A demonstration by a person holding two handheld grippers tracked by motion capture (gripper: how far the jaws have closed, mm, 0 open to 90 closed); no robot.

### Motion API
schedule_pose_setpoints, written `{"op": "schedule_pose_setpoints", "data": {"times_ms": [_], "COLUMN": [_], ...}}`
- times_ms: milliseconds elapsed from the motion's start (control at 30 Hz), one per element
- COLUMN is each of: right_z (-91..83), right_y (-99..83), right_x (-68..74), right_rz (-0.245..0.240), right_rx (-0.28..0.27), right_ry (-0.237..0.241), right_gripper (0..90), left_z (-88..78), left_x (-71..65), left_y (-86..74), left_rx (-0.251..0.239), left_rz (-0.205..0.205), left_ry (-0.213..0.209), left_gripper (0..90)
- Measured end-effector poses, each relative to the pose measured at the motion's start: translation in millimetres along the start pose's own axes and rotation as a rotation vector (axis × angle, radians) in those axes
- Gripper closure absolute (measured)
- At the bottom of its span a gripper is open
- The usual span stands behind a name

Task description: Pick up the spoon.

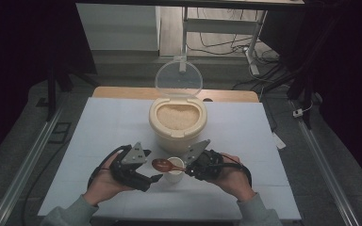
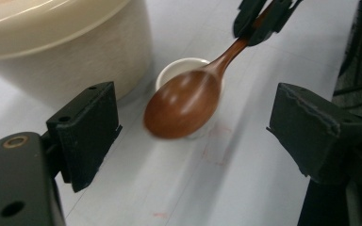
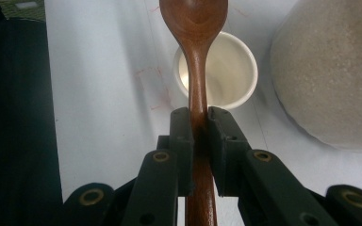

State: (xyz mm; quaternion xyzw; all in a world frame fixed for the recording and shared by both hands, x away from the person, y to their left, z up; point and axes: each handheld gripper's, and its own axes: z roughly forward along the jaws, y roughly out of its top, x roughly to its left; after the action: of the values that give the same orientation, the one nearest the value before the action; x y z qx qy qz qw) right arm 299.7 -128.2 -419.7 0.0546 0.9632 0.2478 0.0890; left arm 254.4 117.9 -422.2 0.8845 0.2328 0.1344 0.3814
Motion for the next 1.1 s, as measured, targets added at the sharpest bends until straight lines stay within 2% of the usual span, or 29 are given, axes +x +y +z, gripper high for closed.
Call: {"op": "schedule_pose_setpoints", "data": {"times_ms": [133, 333, 433, 600, 867, 900, 933, 1000, 1033, 1067, 1100], "right_z": [0.4, 2.3, 0.9, -1.9, -2.7, -2.4, -2.5, -2.7, -3.5, -3.5, -3.4], "right_y": [1.0, 1.6, 2.1, 4.5, 9.3, 9.7, 10.5, 11.0, 11.6, 11.6, 11.6], "right_x": [0.7, 1.6, 2.1, 6.3, 13.9, 14.8, 16.7, 17.5, 19.4, 19.4, 20.7], "right_rz": [-0.007, -0.021, -0.022, -0.058, -0.121, -0.128, -0.146, -0.154, -0.173, -0.173, -0.177], "right_rx": [0.000, -0.010, -0.029, -0.051, -0.060, -0.061, -0.072, -0.070, -0.074, -0.074, -0.084], "right_ry": [-0.001, -0.003, 0.004, 0.004, 0.005, 0.016, 0.010, 0.010, 0.007, 0.007, 0.001], "right_gripper": [80.4, 80.6, 80.6, 80.6, 80.6, 80.5, 80.5, 80.5, 80.5, 80.5, 80.6], "left_z": [7.7, 22.9, 28.4, 36.2, 46.4, 47.3, 48.3, 49.8, 50.7, 51.1, 51.5], "left_x": [-1.3, 3.4, 2.9, 0.6, -4.2, -4.5, -5.0, -6.0, -6.7, -7.2, -8.0], "left_y": [8.3, 14.8, 17.4, 22.8, 27.2, 27.6, 27.7, 27.8, 27.6, 27.6, 27.4], "left_rx": [0.027, 0.064, 0.083, 0.119, 0.167, 0.170, 0.175, 0.186, 0.188, 0.192, 0.189], "left_rz": [0.026, 0.035, 0.055, 0.101, 0.171, 0.180, 0.186, 0.204, 0.208, 0.218, 0.223], "left_ry": [-0.029, -0.046, -0.062, -0.098, -0.143, -0.146, -0.153, -0.158, -0.157, -0.155, -0.153], "left_gripper": [18.4, 20.6, 22.1, 26.9, 40.7, 42.7, 47.4, 50.1, 56.8, 56.8, 60.6]}}
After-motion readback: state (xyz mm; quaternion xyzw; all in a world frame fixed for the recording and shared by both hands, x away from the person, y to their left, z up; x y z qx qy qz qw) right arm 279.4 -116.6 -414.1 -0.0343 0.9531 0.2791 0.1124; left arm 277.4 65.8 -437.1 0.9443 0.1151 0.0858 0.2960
